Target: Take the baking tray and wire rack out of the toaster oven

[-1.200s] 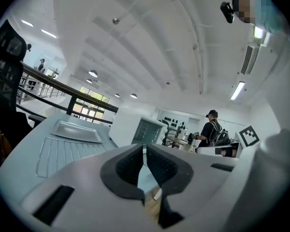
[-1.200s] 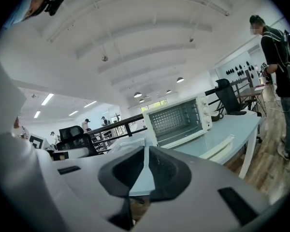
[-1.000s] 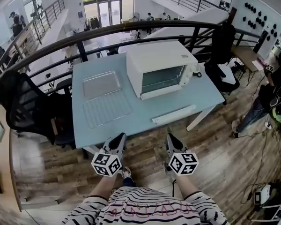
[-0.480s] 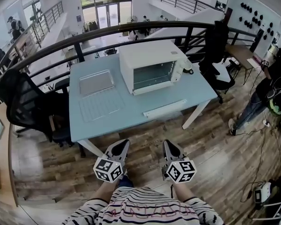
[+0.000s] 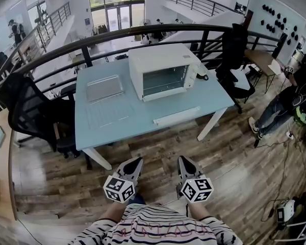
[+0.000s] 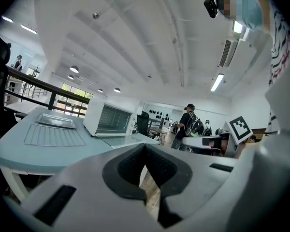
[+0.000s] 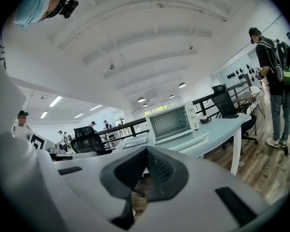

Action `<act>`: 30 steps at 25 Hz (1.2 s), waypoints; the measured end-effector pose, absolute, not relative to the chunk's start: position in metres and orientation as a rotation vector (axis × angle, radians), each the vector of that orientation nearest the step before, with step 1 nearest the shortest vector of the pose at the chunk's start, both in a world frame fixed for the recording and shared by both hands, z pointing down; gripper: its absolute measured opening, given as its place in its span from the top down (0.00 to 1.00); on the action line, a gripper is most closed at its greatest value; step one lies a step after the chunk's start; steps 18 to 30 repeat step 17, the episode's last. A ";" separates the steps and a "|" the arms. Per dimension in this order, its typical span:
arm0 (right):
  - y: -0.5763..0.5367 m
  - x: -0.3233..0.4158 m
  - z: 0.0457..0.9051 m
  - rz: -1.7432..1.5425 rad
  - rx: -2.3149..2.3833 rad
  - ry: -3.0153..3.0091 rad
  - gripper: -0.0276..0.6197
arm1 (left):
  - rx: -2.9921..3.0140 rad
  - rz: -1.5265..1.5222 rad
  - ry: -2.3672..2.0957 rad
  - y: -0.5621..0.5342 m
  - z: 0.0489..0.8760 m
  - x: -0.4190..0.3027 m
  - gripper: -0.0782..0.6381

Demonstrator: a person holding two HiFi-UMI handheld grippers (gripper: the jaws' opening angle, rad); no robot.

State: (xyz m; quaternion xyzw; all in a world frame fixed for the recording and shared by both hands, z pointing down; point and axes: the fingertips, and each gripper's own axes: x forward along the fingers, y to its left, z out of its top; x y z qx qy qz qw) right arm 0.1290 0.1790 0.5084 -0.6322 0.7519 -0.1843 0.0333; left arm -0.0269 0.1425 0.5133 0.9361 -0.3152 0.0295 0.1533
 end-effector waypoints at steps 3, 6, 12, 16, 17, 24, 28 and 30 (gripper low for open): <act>0.184 0.128 0.509 -0.562 -1.938 2.319 0.92 | 2.691 0.104 -0.911 0.149 0.515 -0.027 0.86; 0.187 0.127 0.509 -0.558 -1.932 2.322 0.92 | 2.691 0.102 -0.917 0.153 0.514 -0.027 0.86; 0.191 0.132 0.513 -0.564 -1.932 2.324 0.92 | 2.672 0.118 -0.950 0.154 0.520 -0.025 0.86; 0.192 0.136 0.514 -0.569 -1.934 2.318 0.92 | 2.655 0.120 -0.966 0.155 0.522 -0.023 0.86; 0.192 0.137 0.514 -0.571 -1.934 2.316 0.92 | 2.649 0.117 -0.969 0.155 0.522 -0.023 0.86; 0.192 0.137 0.514 -0.571 -1.934 2.316 0.92 | 2.649 0.117 -0.969 0.155 0.522 -0.023 0.86; 0.192 0.137 0.514 -0.571 -1.934 2.316 0.92 | 2.649 0.117 -0.969 0.155 0.522 -0.023 0.86; 0.192 0.137 0.514 -0.571 -1.934 2.316 0.92 | 2.649 0.117 -0.969 0.155 0.522 -0.023 0.86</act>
